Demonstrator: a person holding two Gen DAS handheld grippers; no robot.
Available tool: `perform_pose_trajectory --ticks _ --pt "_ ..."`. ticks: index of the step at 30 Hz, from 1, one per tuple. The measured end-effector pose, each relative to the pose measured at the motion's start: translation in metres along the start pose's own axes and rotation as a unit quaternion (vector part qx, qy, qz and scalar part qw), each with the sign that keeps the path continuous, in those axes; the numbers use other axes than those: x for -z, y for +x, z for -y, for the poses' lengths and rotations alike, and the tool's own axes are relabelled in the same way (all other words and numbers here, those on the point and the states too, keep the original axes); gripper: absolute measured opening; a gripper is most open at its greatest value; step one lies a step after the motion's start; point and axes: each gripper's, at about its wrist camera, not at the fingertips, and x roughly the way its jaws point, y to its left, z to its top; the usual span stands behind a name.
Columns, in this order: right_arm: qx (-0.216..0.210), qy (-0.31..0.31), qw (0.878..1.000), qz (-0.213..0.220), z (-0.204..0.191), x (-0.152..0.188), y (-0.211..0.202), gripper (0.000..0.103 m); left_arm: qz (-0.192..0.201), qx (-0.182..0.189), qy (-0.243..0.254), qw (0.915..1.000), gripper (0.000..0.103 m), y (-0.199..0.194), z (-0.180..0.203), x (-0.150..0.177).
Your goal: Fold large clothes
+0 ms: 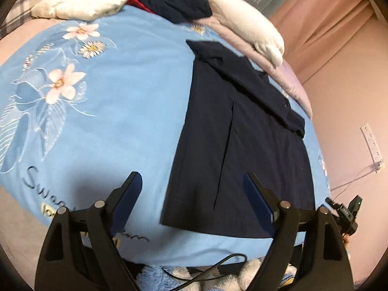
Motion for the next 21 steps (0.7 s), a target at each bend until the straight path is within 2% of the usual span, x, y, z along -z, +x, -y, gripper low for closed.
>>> perform_pose_trajectory --ticks 2,7,14,17,21 --pt "-0.002 0.003 1.000 -0.002 0.001 0.000 0.002 0.068 0.009 0.005 -0.002 0.9999 0.093 -0.005 -0.001 0.000" --pt "-0.017 0.021 1.000 -0.010 0.003 0.007 0.004 0.069 0.002 0.019 -0.013 0.9997 0.094 0.007 -0.005 0.001" --pt "-0.017 0.030 0.999 -0.032 0.005 0.019 0.006 0.069 -0.031 0.078 -0.076 0.9936 0.094 0.041 -0.018 0.007" --pt "-0.024 0.023 0.998 -0.055 0.005 0.024 0.010 0.069 -0.053 0.070 -0.074 0.9934 0.094 0.056 -0.018 0.010" --pt "-0.029 0.014 0.997 -0.075 0.001 0.026 0.020 0.070 -0.066 0.080 -0.078 0.9916 0.094 0.070 -0.021 0.007"
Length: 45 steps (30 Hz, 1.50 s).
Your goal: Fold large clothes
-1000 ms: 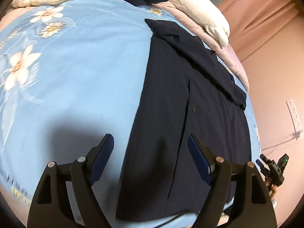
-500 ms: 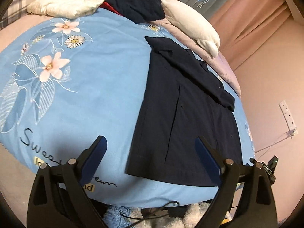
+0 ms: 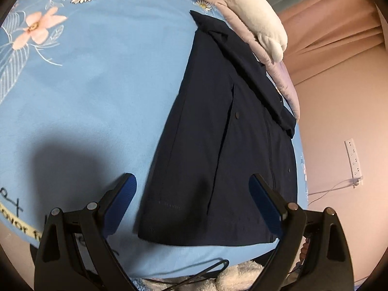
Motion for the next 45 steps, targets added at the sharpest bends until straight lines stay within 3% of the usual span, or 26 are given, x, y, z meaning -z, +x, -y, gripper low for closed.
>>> perform_pose_trajectory --ticks 3,10,16,24,35,45 --pt "-0.008 -0.003 1.000 -0.001 -0.004 -0.004 0.005 0.077 -0.001 0.012 -0.004 0.9999 0.094 0.005 -0.002 -0.008" --pt "-0.022 -0.015 1.000 -0.003 -0.016 -0.012 0.022 0.078 -0.029 0.044 -0.002 0.9986 0.094 0.024 0.004 -0.025" --pt "-0.059 0.000 0.998 -0.005 -0.017 -0.026 0.032 0.078 -0.061 0.073 0.014 0.9954 0.094 0.045 0.019 -0.038" --pt "-0.092 0.001 0.996 -0.003 -0.015 -0.023 0.032 0.078 -0.089 0.107 0.032 0.9898 0.094 0.053 0.028 -0.032" --pt "-0.111 -0.007 0.993 -0.031 -0.013 -0.001 0.019 0.078 -0.102 0.128 0.048 0.9855 0.091 0.033 0.022 -0.001" --pt "-0.111 0.003 0.994 -0.024 -0.021 -0.018 0.036 0.078 -0.104 0.120 0.043 0.9864 0.089 0.054 0.035 -0.017"
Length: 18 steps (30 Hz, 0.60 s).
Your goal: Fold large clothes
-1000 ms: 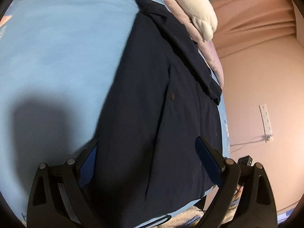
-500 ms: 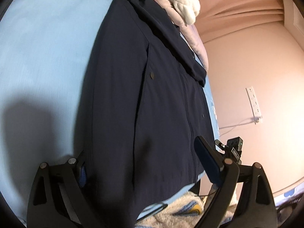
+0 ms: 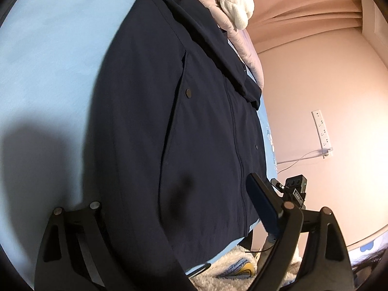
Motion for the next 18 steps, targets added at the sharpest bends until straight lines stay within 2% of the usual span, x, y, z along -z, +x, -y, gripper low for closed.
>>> perform_pose_trajectory --ticks 3,11,14,17,18 --pt "0.005 -0.009 1.000 0.004 -0.002 0.004 -0.003 0.077 0.002 -0.008 0.003 1.0000 0.082 0.001 0.002 0.001" --pt "0.032 -0.002 0.999 0.023 0.008 0.010 -0.009 0.049 0.030 -0.013 -0.046 0.9984 0.031 -0.010 -0.022 0.012" --pt "0.046 -0.008 0.998 0.032 0.009 0.012 -0.010 0.039 0.031 -0.021 -0.060 0.9975 0.021 -0.010 -0.027 0.012" --pt "0.063 -0.005 0.997 0.037 0.009 0.011 -0.011 0.025 0.033 -0.027 -0.067 0.9969 0.019 -0.010 -0.028 0.012" --pt "0.065 -0.004 0.997 0.039 0.009 0.012 -0.012 0.024 0.034 -0.032 -0.066 0.9967 0.019 -0.010 -0.026 0.012"
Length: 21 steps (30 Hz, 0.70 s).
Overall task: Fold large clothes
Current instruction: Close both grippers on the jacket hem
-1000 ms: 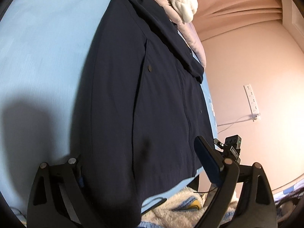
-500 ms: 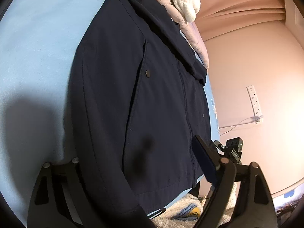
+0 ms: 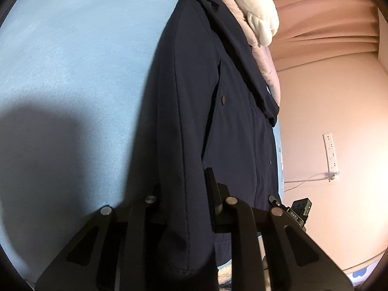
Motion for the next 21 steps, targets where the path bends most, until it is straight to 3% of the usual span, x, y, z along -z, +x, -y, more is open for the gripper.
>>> perform_pose_trajectory --ticks 5,8,17,21 --pt "0.003 -0.015 1.000 0.008 -0.014 -0.001 -0.002 0.011 0.009 -0.024 0.008 0.9996 0.016 0.000 0.011 0.001" --pt "-0.018 -0.024 0.999 0.023 -0.021 -0.003 -0.007 0.011 0.016 -0.026 0.025 0.9992 0.011 -0.002 0.016 0.003" --pt "-0.081 -0.046 0.994 0.061 -0.040 -0.007 -0.019 0.007 0.065 0.051 0.077 0.9936 0.005 -0.028 0.034 0.007" --pt "-0.110 -0.046 0.990 0.072 -0.045 -0.007 -0.022 0.007 0.084 0.063 0.112 0.9881 0.005 -0.035 0.051 0.009"
